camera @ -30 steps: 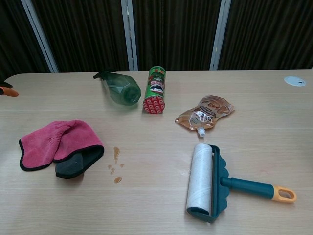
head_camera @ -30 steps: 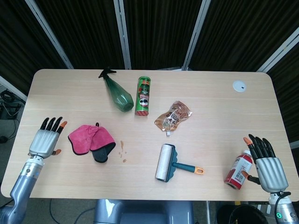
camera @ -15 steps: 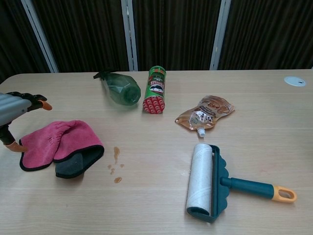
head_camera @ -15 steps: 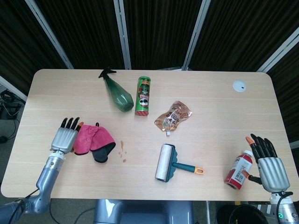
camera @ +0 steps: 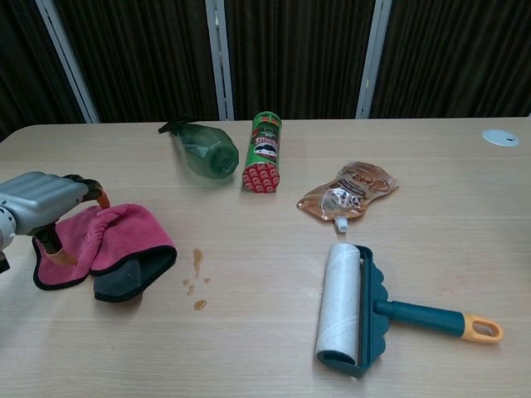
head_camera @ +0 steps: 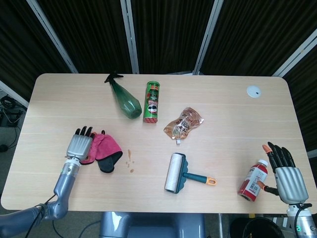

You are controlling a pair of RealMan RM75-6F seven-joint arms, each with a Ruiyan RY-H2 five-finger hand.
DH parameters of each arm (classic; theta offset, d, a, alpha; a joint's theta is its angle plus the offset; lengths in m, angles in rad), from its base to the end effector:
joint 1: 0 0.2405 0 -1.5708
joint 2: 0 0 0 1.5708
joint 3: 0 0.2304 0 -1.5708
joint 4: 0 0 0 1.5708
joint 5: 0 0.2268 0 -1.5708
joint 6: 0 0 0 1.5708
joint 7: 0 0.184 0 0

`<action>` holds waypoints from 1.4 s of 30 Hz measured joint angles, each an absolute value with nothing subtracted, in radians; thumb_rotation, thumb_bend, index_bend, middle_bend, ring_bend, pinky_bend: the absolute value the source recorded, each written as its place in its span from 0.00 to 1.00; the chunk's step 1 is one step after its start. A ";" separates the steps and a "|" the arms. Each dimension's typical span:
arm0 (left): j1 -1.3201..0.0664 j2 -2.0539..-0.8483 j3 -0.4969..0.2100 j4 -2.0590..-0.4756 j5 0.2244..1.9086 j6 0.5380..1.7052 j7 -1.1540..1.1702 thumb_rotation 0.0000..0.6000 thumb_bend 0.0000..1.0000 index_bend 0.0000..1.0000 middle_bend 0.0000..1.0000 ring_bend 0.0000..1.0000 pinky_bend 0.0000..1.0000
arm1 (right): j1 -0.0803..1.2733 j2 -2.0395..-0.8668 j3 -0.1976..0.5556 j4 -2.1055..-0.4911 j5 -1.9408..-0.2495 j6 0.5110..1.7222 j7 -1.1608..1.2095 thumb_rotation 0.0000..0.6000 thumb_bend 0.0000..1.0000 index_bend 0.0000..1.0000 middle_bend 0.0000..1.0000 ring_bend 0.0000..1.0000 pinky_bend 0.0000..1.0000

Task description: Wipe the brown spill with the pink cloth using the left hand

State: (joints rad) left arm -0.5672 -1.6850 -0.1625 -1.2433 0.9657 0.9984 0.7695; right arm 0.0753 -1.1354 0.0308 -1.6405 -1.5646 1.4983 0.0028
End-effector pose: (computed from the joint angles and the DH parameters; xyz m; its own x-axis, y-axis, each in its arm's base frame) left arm -0.2343 0.3520 -0.0621 0.7261 0.2869 0.6248 0.6796 -0.1616 -0.7156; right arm -0.2782 -0.2123 0.1191 0.3565 -0.0150 0.9342 -0.9326 -0.0662 0.3548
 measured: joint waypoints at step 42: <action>-0.647 -1.737 -0.144 -1.435 1.213 1.108 0.661 1.00 0.61 0.75 0.58 0.50 0.50 | 0.069 -1.133 0.034 -1.652 -1.564 1.502 -0.006 1.00 0.04 0.00 0.00 0.00 0.02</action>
